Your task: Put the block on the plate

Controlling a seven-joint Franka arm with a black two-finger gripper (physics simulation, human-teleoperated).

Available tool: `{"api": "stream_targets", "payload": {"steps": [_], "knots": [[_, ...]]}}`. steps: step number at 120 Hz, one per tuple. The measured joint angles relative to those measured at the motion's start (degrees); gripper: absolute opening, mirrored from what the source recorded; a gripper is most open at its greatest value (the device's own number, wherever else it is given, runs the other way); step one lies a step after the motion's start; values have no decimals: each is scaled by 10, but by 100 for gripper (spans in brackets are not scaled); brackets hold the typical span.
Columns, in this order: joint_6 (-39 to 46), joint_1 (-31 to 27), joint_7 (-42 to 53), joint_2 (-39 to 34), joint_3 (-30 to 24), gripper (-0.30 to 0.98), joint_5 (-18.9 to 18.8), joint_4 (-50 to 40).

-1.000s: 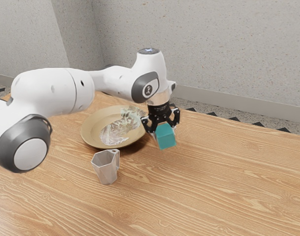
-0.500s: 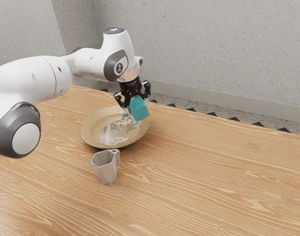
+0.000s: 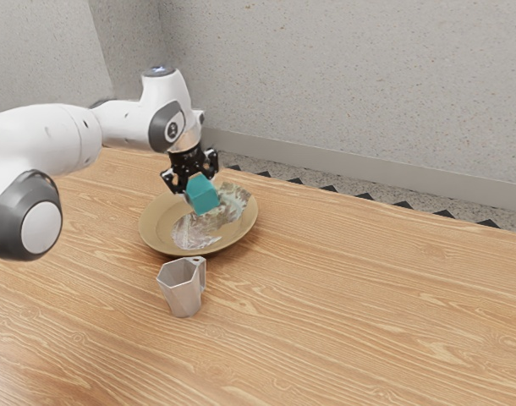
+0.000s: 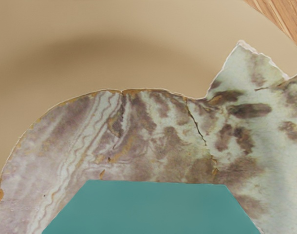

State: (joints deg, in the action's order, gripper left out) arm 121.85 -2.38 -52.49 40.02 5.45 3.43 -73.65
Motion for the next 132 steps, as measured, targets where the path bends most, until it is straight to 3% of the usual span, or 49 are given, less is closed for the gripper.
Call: {"api": "stream_targets", "payload": {"steps": [50,76,132], "knots": [[5,-3,-1,32,-1,39,0,-7],[14,-3,0,35,-1,55,4,-7],[-80,-1,15,-55,-6,67,0,-7]]}}
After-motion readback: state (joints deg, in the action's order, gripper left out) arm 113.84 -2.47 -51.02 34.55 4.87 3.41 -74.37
